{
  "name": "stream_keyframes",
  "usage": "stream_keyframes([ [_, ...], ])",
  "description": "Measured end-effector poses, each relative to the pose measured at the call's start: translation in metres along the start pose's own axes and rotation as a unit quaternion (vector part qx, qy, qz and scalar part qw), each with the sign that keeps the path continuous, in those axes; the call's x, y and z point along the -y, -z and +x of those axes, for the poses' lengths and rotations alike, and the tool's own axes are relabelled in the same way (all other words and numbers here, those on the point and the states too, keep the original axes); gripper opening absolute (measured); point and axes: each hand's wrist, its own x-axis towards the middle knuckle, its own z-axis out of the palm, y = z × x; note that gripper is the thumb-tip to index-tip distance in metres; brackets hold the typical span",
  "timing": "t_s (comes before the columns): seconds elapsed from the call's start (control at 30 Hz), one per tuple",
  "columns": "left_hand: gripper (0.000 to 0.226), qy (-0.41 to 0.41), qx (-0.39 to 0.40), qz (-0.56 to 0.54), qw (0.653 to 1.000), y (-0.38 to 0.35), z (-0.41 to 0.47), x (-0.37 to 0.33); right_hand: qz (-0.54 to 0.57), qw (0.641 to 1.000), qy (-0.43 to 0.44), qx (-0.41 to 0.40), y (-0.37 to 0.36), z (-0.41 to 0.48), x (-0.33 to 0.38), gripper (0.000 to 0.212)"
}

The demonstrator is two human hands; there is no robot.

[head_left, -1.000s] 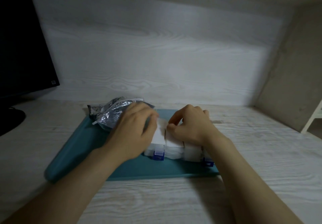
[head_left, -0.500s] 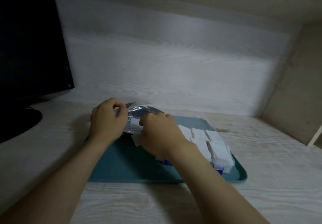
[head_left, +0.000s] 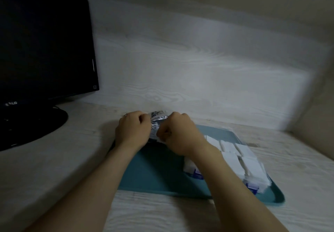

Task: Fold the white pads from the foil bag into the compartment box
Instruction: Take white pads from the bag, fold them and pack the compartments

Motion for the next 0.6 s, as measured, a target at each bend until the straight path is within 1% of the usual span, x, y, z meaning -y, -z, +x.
stream_keyframes([
  [0.07, 0.036, 0.016, -0.007, 0.002, 1.000, -0.001, 0.002, 0.000, 0.054, 0.997, -0.028, -0.047, -0.003, 0.007, -0.002, 0.019],
  [0.13, 0.039, 0.025, -0.005, 0.005, 1.000, 0.000, 0.002, -0.002, 0.059, 0.994, -0.047, -0.078, -0.005, 0.012, 0.001, 0.017],
  [0.2, 0.044, 0.027, -0.001, 0.002, 1.000, 0.002, -0.002, -0.006, 0.042, 0.996, -0.060, -0.042, -0.008, 0.015, 0.006, 0.014],
  [0.27, 0.044, 0.026, 0.005, -0.006, 1.000, 0.005, -0.005, -0.008, 0.025, 0.998, -0.064, 0.009, -0.014, 0.018, 0.011, 0.021],
  [0.3, 0.042, 0.023, 0.008, -0.007, 1.000, 0.005, -0.006, -0.008, 0.021, 0.997, -0.068, 0.033, -0.019, 0.021, 0.012, 0.017],
  [0.33, 0.041, 0.019, 0.012, -0.006, 1.000, 0.005, -0.005, -0.007, 0.016, 0.996, -0.066, 0.051, -0.024, 0.024, 0.012, 0.007],
  [0.47, 0.029, 0.000, 0.025, 0.012, 1.000, 0.001, 0.000, -0.002, -0.010, 0.991, -0.054, 0.122, -0.044, 0.035, 0.013, 0.031],
  [0.53, 0.021, -0.010, 0.019, 0.025, 0.999, -0.003, 0.002, 0.002, -0.014, 0.990, -0.051, 0.130, -0.049, 0.037, 0.011, 0.035],
  [0.6, 0.021, -0.016, 0.002, 0.028, 0.999, -0.006, 0.005, 0.006, -0.015, 0.995, -0.048, 0.090, -0.049, 0.037, 0.008, 0.034],
])
